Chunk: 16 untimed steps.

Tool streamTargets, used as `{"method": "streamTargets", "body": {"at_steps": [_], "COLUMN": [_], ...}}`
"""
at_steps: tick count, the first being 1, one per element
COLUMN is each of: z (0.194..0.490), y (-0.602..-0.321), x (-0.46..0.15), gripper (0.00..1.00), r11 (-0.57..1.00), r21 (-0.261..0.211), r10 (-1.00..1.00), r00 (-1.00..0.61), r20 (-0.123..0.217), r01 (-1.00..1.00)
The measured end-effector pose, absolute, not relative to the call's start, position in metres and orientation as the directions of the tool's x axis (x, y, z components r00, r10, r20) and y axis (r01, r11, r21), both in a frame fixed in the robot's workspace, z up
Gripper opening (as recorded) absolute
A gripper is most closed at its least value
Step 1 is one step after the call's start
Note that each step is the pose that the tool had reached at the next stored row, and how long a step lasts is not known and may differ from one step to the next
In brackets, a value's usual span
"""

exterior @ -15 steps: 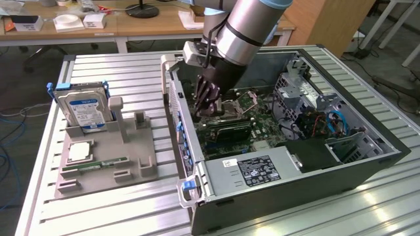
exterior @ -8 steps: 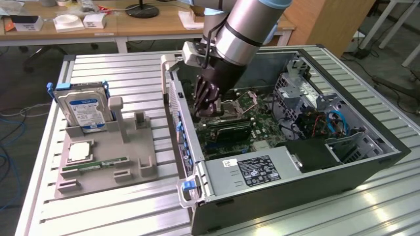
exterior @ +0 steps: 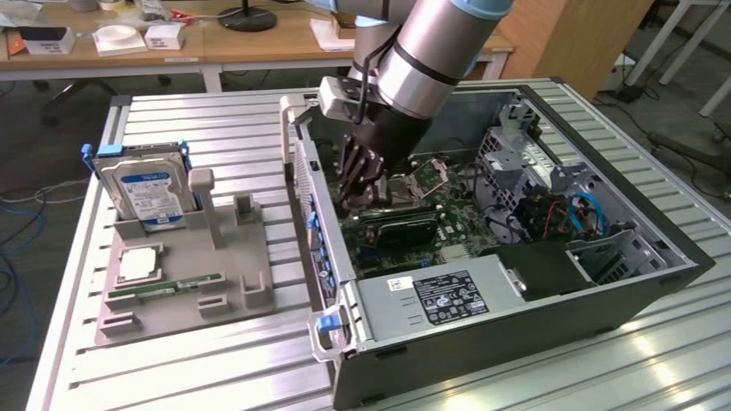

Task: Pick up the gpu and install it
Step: 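Press down on the gpu until it lock into place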

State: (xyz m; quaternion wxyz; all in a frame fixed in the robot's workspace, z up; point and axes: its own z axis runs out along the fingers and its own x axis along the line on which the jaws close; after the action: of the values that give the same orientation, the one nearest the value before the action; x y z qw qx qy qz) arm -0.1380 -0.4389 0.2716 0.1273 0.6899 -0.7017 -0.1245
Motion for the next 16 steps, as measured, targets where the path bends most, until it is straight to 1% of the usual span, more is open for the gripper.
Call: {"method": "streamTargets", "body": {"at_steps": [16], "z": [0.2716], "y": [-0.4431], "x": [-0.138], "gripper": [0.1], "r11": [0.015], "r21": [0.35], "r10": [-1.0], "r00": [-0.014], "r20": [0.006], "r01": [-0.937]}}
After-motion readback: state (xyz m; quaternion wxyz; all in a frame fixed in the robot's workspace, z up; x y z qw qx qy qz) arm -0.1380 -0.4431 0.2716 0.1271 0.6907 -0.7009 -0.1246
